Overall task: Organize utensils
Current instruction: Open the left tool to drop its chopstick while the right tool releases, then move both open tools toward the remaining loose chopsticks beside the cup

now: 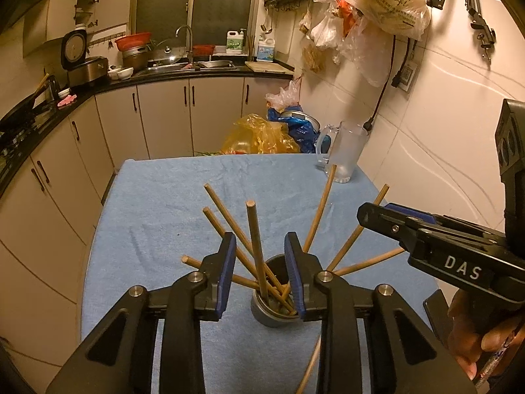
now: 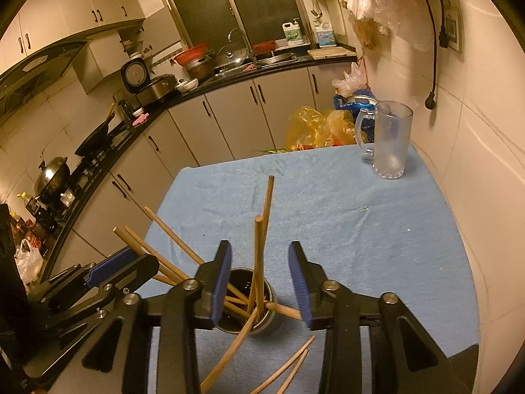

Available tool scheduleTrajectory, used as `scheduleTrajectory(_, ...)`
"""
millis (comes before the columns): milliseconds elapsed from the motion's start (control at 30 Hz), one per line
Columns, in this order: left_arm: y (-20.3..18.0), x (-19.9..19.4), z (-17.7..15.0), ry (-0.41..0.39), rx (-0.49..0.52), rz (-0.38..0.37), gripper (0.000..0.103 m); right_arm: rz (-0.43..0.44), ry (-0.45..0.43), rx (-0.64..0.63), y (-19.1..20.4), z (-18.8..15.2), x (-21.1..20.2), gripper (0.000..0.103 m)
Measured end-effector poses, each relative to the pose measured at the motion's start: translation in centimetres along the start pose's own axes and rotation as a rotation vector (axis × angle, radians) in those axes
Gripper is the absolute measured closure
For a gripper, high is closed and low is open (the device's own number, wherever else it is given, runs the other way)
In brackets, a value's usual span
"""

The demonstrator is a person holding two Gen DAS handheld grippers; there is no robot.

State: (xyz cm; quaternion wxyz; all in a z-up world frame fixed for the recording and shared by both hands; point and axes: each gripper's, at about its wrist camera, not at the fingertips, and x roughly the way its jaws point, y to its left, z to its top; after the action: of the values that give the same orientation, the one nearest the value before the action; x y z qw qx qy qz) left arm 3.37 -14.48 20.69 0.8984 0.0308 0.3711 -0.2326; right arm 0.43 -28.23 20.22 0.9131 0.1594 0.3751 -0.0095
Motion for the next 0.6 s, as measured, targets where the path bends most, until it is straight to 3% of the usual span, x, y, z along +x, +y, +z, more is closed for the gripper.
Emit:
scheduleTrajectory(233, 0.3, -1.6, 0.1, -0.033, -0.028, 0.010, 0.064, -0.023, -0.055, 0.006, 0.0, 0.6, -2.3, 0.043)
scheduleTrajectory(600, 1.0, -5.1, 0.4, -0.094, -0.041, 0.007, 0.059, -0.083, -0.129, 0.123, -2.9, 0.3, -7.0, 0.041)
